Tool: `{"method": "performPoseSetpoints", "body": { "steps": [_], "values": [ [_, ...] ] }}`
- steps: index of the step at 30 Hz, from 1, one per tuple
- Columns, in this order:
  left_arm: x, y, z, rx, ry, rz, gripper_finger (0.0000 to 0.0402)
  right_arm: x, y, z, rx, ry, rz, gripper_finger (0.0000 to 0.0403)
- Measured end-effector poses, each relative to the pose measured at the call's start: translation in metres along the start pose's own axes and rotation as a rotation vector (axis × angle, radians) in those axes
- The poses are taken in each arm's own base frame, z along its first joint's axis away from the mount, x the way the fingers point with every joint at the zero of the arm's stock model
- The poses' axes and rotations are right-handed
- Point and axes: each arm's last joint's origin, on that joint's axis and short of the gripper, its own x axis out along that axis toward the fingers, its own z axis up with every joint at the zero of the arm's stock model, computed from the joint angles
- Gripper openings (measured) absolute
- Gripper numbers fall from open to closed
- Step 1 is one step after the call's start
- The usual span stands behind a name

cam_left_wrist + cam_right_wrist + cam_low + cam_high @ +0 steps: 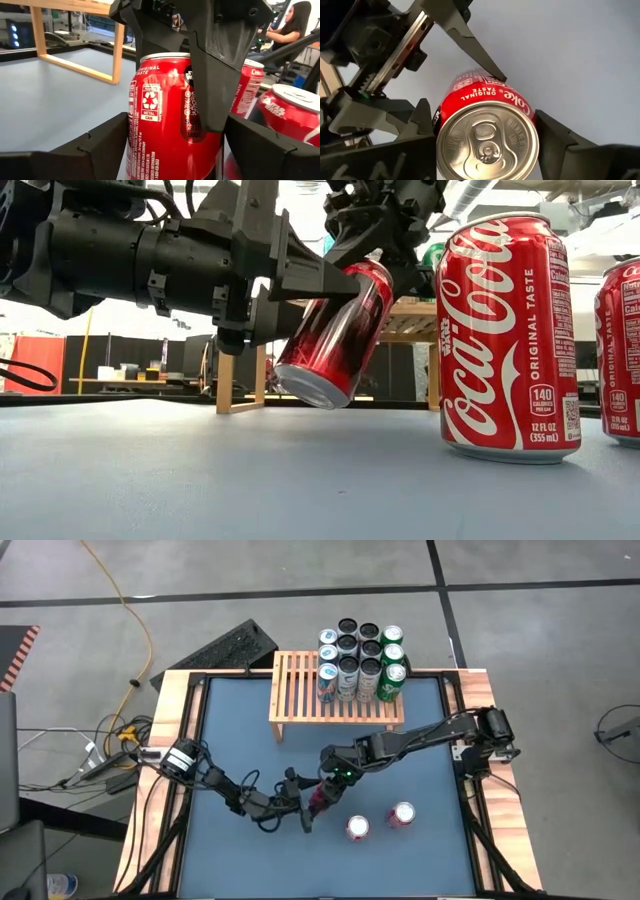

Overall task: Place canned beverage on shelf
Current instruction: Put the left red soda can on the shelf

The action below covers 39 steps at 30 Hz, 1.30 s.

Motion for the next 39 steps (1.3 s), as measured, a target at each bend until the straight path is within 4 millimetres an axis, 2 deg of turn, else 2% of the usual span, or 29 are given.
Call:
{"method": "performPoseSetpoints", "body": {
  "steps": [7,13,18,27,31,39],
  "values": [
    [0.004,-0.002,0.008,-0.075,0.114,-0.127,0.0307,0.002,-0.001,-0.004,-0.082,0.029,-0.010,0.0178],
    [0.012,0.007,0.013,-0.159,0.338,-0.266,0.0309,0.003,-0.001,-0.009,-0.212,0.067,-0.027,0.0178],
    [0.018,0.016,0.020,-0.147,0.402,-0.387,0.0309,0.001,0.002,-0.013,-0.354,0.068,-0.062,0.0177],
    [0.022,0.022,0.021,-0.153,0.485,-0.508,0.0309,-0.036,0.013,0.000,-0.630,0.003,-0.292,0.0177],
    [0.025,0.025,0.022,-0.137,0.468,-0.496,0.0309,-0.052,0.023,0.001,-0.748,0.014,-0.308,0.0177],
    [0.027,0.028,0.023,-0.135,0.463,-0.500,0.0309,-0.065,0.035,-0.008,-0.931,0.038,-0.364,0.0177]
  ]
}}
